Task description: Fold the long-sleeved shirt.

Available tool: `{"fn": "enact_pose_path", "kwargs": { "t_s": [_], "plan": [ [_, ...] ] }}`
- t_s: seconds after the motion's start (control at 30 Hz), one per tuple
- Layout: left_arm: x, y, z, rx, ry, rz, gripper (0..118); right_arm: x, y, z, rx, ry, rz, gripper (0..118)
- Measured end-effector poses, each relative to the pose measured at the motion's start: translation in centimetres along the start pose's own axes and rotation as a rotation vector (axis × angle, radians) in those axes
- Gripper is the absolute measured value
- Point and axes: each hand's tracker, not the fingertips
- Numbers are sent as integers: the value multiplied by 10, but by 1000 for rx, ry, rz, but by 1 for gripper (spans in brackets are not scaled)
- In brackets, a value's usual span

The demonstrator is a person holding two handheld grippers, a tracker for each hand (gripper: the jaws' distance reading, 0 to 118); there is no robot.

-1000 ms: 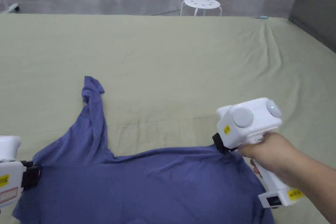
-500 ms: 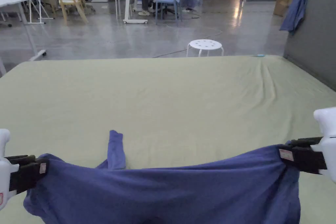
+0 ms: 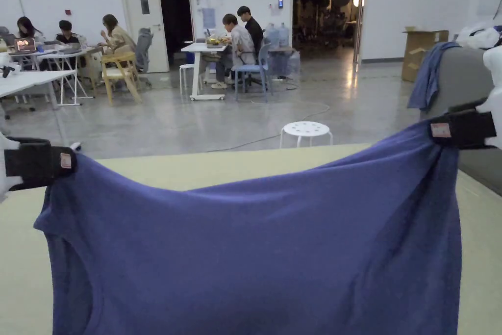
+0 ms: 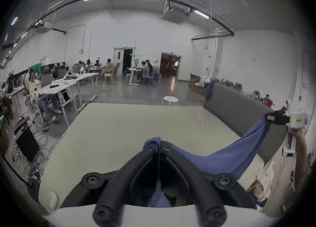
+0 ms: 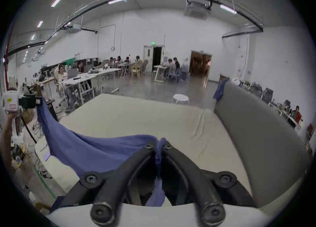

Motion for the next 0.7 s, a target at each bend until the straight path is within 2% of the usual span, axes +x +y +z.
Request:
{"fn": "enact_pose_path", "kwargs": {
  "t_s": [0.1,0.17,0.23,0.3,0.33,0.43,0.47,0.53,0.6,0.63,0.7],
  "plan": [
    [-5,43,-24,-1,9,3,0,6,58,-19,29,-23,17,1],
    [-7,76,-38,8,16,5,0,9,99,-34,54,-81,63,1],
    [-7,109,-48,40,44,6,0,13,137,-48,67,-118,66,1],
    [0,144,-59,82,104,-79,0,19,175,-62,74,-126,50,1],
    [3,164,-64,96,108,-102,0,24,194,-68,84,-130,15,1],
    [5,218,-81,108,101,-87,0,31,250,-86,120,-161,-11,1],
    [6,237,-86,133,114,-93,0,33,267,-90,139,-198,-19,1],
    [7,269,-95,166,146,-112,0,36,297,-96,158,-205,-40,1],
    [5,298,-101,185,136,-73,0,39,323,-100,187,-202,-66,1],
    [4,311,-102,247,130,-20,0,40,336,-101,219,-233,-87,1],
    [3,334,-107,225,127,-31,0,42,361,-100,267,-260,-153,1]
  ]
}}
